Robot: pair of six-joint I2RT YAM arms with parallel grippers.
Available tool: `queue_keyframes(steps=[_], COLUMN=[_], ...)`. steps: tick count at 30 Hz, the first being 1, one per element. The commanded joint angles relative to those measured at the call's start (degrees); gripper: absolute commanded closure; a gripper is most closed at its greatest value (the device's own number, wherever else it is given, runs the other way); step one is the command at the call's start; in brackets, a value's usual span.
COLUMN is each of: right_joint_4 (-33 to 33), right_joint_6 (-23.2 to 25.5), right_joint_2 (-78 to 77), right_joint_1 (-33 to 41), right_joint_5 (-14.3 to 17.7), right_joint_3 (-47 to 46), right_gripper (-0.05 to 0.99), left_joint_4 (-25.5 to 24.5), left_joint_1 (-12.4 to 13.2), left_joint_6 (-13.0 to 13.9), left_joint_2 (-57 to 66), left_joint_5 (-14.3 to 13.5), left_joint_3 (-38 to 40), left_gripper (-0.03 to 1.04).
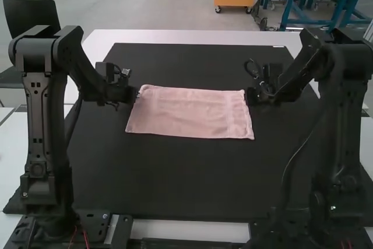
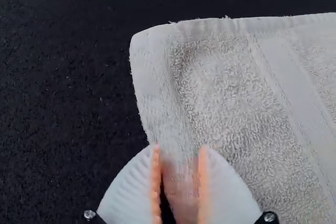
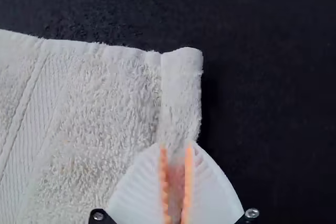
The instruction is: Fold the towel.
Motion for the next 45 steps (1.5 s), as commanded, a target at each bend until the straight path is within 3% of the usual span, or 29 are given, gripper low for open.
queue_keyframes(steps=[1,13,29,45], right_joint_4=[-0.9,1.3,-0.3,-2.6], right_joint_6=[-1.5,1.6,2.1,2.7], right_joint_2=[2.7,-0.1,-9.2,-16.6], right_joint_1=[1.0,-0.9,-4.3,-4.5], right_joint_5=[-2.5,-2.5,-4.2,-7.7], right_joint_3=[-0.9,-0.8,-4.4,-9.3], right_gripper=[0.96,0.96,0.96,0.96], left_joint_4=[0.0,3.3,-1.7,-5.3], left_joint_1=[0.2,1.4,3.1,3.9], left_joint_6=[0.5,-0.4,0.5,6.9], left_joint_2=[1.2,-0.3,-8.4,-13.5], left_joint_5=[0.3,0.5,1.3,2.0], left_joint_3=[1.1,1.9,0.2,-7.2], left_gripper=[0.99,0.99,0.99,0.99])
